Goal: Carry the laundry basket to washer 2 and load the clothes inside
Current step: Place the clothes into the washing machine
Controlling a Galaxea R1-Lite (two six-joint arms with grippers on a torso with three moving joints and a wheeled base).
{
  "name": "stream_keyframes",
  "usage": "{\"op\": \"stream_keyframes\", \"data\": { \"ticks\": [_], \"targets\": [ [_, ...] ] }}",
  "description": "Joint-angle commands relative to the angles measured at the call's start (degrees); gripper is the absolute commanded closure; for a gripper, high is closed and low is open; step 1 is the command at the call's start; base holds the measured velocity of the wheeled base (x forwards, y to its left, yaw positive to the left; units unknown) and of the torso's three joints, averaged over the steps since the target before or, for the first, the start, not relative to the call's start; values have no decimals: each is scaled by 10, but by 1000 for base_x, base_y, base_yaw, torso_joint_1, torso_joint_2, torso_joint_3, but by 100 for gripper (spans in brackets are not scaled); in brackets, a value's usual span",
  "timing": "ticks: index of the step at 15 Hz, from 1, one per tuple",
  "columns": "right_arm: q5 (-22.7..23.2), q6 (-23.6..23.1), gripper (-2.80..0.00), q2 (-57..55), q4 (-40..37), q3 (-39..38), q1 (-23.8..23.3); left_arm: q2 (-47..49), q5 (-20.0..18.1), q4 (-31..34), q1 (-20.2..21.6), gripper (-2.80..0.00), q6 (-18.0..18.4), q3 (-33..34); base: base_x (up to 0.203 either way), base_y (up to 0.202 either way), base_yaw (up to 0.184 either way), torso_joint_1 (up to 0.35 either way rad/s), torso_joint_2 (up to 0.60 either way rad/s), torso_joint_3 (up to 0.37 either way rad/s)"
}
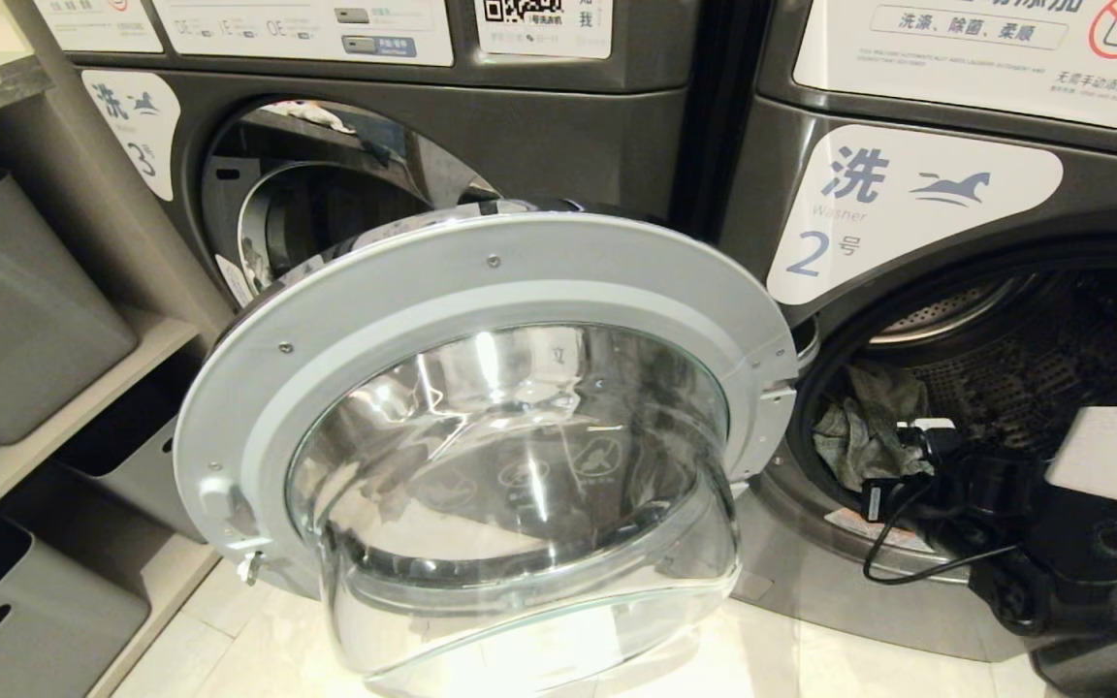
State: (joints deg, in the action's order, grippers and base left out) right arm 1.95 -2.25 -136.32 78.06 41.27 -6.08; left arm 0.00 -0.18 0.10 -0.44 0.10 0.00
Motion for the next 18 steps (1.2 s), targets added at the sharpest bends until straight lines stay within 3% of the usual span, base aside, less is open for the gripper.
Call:
{"op": "stream_keyframes", "data": {
  "ticks": [1, 6, 10, 13, 18],
  "targets": [
    [1, -5, 0, -41, -25, 72, -8, 1, 0, 0, 0, 0, 0, 0, 0, 0, 0, 0, 0, 0],
    [-6, -6, 0, -79, -74, 241, -11, 1, 0, 0, 0, 0, 0, 0, 0, 0, 0, 0, 0, 0],
    [-67, -25, 0, -90, -74, 321, -29, 1, 0, 0, 0, 0, 0, 0, 0, 0, 0, 0, 0, 0],
    [-67, -23, 0, -35, -73, 297, -34, 1, 0, 0, 0, 0, 0, 0, 0, 0, 0, 0, 0, 0],
    [-48, 51, 0, 141, -86, 70, -25, 1, 0, 0, 0, 0, 0, 0, 0, 0, 0, 0, 0, 0]
  ]
}}
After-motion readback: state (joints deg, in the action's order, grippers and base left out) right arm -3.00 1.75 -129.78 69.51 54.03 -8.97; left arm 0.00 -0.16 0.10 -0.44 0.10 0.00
